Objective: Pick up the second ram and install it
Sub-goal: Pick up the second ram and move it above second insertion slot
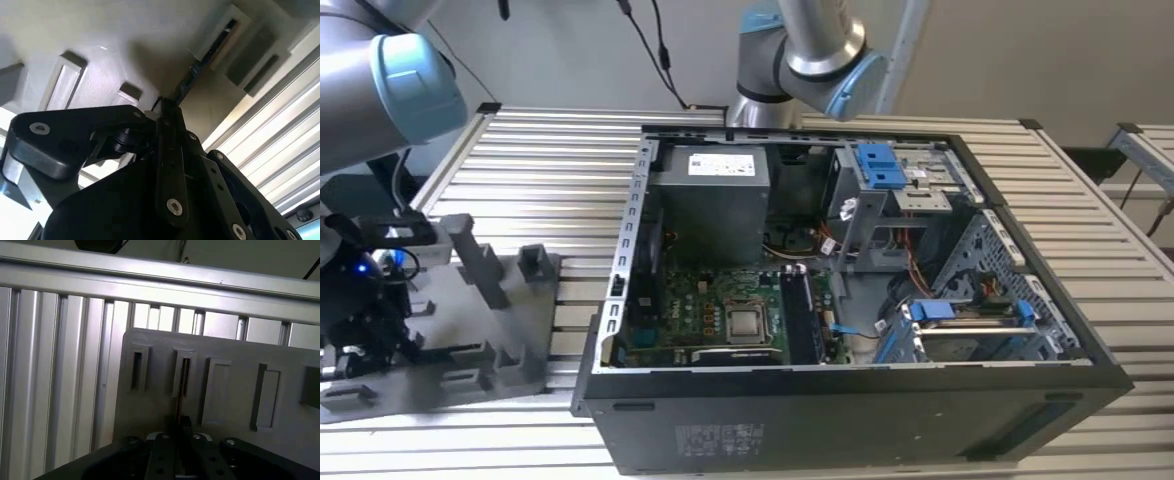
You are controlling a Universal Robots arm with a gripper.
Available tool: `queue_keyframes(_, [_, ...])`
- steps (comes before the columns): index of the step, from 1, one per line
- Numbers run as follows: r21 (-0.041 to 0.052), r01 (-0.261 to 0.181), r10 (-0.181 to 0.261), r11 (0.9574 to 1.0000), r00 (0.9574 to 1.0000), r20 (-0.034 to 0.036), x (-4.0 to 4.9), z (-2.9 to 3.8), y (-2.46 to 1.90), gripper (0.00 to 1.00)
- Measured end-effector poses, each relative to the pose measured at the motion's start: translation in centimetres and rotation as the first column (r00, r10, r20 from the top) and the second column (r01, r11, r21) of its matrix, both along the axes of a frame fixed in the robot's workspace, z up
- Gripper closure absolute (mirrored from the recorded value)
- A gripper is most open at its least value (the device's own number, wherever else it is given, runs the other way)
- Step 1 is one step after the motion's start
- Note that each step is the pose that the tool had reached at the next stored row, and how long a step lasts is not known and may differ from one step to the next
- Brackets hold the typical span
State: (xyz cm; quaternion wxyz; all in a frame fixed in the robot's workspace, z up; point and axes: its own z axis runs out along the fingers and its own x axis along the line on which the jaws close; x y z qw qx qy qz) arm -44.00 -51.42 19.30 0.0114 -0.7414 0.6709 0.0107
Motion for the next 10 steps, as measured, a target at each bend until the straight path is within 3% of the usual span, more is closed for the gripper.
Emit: queue_keyframes(10, [-0.0001,0.0,0.0,1.0,1.0,0.0,0.0,-0.04,0.0,0.85])
